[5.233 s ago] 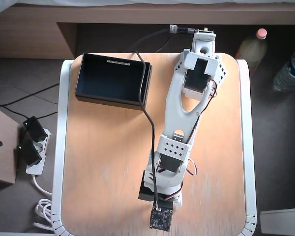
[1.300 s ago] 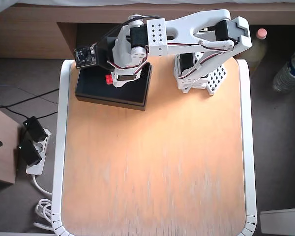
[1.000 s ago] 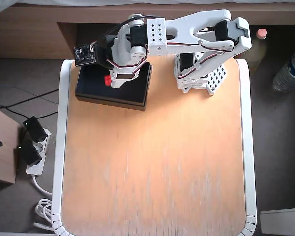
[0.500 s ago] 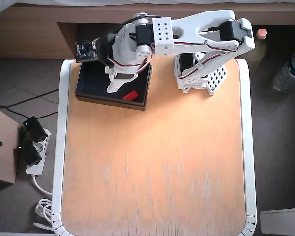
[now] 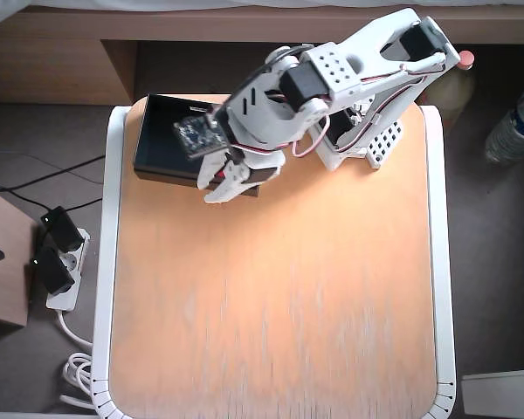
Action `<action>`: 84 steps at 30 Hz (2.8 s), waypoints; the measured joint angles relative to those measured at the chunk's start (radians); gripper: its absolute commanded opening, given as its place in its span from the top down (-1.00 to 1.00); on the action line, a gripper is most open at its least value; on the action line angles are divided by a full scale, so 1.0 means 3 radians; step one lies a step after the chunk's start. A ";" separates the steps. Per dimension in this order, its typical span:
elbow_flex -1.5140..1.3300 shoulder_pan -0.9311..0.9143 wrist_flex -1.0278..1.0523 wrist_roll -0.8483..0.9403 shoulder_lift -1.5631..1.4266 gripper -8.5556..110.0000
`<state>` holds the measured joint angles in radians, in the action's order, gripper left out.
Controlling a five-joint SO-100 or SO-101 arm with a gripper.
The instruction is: Grasp a lego block and put it in the bin.
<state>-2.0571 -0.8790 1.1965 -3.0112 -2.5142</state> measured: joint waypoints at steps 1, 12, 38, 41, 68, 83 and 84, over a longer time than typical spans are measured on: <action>0.0000 0.0102 0.0000 0.0020 -0.0061 0.85; -0.0578 0.1166 0.0000 -0.0261 -0.0869 0.85; -0.2915 0.2679 0.0000 -0.0169 -0.2311 0.85; -0.3001 0.2720 0.0000 -0.0133 -0.2311 0.85; -0.3206 0.2797 0.0409 0.0210 -0.2311 0.85; -0.3206 0.2797 0.0409 0.0215 -0.2311 0.85; -0.3206 0.2797 0.0409 0.0215 -0.2311 0.85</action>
<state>-3.0189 -0.0399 1.3192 -2.9468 -3.2076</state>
